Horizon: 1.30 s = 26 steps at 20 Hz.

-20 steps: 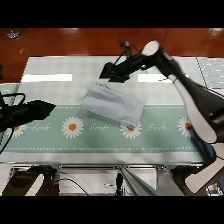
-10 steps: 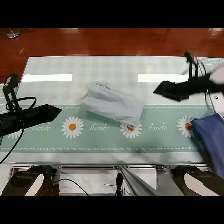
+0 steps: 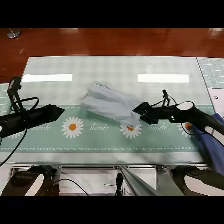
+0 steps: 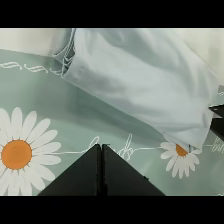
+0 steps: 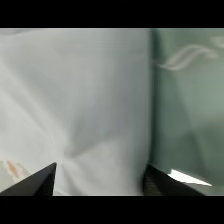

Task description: Fold the shirts.

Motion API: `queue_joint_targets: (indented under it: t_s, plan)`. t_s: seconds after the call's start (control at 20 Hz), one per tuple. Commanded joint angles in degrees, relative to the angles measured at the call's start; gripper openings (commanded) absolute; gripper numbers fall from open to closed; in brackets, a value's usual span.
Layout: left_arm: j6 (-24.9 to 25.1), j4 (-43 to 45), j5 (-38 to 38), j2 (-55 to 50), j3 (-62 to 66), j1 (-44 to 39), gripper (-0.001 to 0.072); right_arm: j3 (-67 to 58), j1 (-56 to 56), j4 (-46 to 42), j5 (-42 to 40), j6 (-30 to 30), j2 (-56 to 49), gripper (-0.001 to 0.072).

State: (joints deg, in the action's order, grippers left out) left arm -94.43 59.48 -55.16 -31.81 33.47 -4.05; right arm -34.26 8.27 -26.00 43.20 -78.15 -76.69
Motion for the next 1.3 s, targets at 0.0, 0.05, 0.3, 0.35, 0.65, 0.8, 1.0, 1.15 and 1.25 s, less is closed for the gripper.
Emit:
queue_joint_targets:
  t_s: [0.0, 0.05, 0.3, 0.35, 0.65, 0.8, 1.0, 1.15, 1.25]
  plan:
    - [0.0, -1.1, 0.3, 0.0, -0.1, 0.0, 0.0038, -6.4, 3.1, 3.6, 2.1, 4.1, -8.0, 0.0525]
    - [0.0, -1.2, 0.3, 0.0, -0.1, 0.0, 0.0038, -9.6, 3.8, 3.5, 3.5, 6.7, -8.9, 0.0116]
    - [0.1, -1.3, 0.3, 0.0, -0.1, 0.0, 0.0038, -35.2, 4.4, -7.8, 16.4, 4.0, -8.9, 0.0019]
    - [0.1, -1.3, 0.3, 0.0, -0.1, 0.0, 0.0038, -42.3, 4.4, -11.7, 18.8, 1.0, -8.9, 0.0019]
    - [0.0, -1.3, 0.3, 0.0, -0.1, 0.0, 0.0038, -74.1, -0.7, -30.5, 29.7, -14.2, -8.9, 0.0019]
    - [0.0, -1.3, 0.3, 0.0, -0.1, 0.0, 0.0038, -79.5, -7.6, -31.5, 36.1, -18.2, -8.0, 0.0019]
    - [0.1, -1.3, 0.3, 0.0, -0.1, 0.0, 0.0038, -79.5, -17.9, -34.1, 41.7, -23.6, -4.1, 0.0019]
    - [0.1, -1.3, 0.3, 0.0, -0.1, 0.0, 0.0038, -79.4, -24.1, -45.0, 50.0, -26.6, -0.7, 0.0019]
    - [0.1, -1.3, 0.3, 0.0, -0.1, 0.0, 0.0038, -79.4, -27.3, -53.0, 57.1, -25.6, 1.3, 0.0018]
